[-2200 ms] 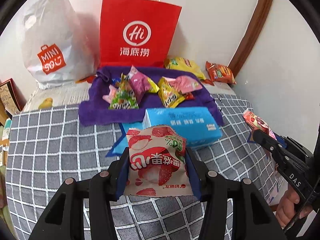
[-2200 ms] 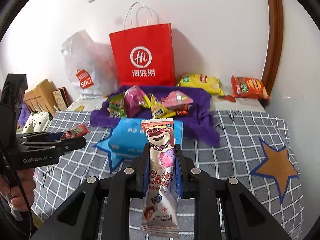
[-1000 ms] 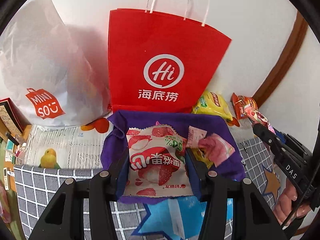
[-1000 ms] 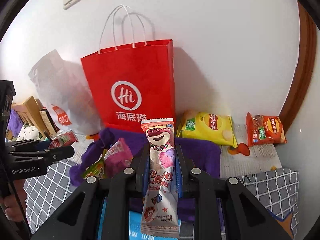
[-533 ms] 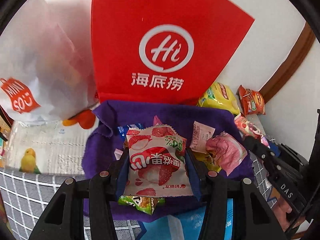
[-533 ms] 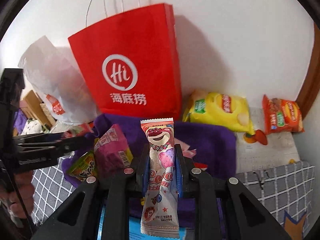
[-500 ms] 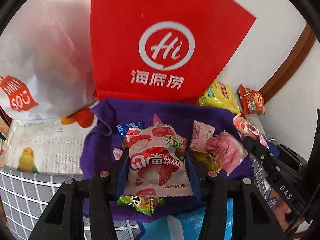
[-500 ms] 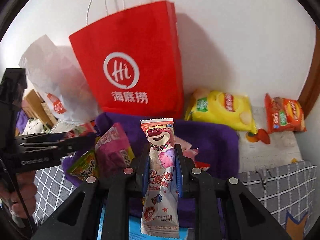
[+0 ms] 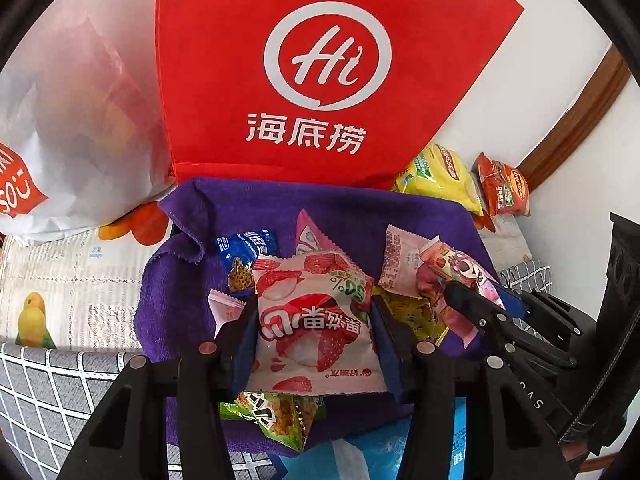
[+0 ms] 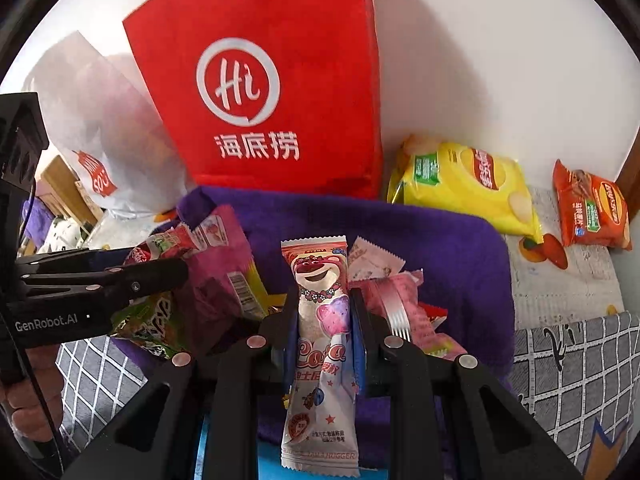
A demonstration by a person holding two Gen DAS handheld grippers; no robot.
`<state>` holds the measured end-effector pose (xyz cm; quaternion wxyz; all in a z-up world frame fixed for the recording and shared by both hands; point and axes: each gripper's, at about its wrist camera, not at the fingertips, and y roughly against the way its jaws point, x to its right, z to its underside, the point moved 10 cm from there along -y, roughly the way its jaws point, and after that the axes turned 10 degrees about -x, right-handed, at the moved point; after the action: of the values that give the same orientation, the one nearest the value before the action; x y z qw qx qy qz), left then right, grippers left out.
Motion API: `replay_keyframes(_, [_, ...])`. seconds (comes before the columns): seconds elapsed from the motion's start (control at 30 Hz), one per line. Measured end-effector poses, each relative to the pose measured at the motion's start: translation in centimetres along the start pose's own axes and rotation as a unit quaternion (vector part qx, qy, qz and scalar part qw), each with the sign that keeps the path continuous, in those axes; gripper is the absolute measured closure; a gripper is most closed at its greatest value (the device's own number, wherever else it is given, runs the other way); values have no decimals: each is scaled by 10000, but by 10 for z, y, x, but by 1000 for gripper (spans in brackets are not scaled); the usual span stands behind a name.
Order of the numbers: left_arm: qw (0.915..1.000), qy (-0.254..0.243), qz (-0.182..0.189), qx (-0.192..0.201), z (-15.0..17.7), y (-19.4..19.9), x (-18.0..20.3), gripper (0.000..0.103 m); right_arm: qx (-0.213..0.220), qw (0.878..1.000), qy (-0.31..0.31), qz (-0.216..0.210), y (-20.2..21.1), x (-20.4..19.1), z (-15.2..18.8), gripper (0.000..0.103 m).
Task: Organize snacks
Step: 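Open right tool over the purple towel while left tool releases the strawberry packet onto it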
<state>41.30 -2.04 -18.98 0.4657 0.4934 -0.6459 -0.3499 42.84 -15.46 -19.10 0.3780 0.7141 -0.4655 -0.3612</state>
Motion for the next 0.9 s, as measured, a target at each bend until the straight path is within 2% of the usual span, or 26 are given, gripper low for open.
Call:
replay_keyframes(0.4, [10000,13,4,35,-1,-1,-4,52,-47,9999,-37,162,-3,9,2,78])
replay_keyframes(0.6, [10000,-51,36,27,0,-3,0,50,10,9999,-43,139,3,9,0,69])
replay_keyframes(0.77, [10000,-51,49,42,-1,-2,1,50,183,9997,-63,154,16,9,-4,67])
replay_keyframes(0.83, [10000,-47,56,49,-2,-1,1,46,257,9995,-72,178,22,9,-6,66])
replay_keyframes(0.9, [9999,-62,27,83,-2,2,1,34,333,9992,-93,196,28,11,-7,66])
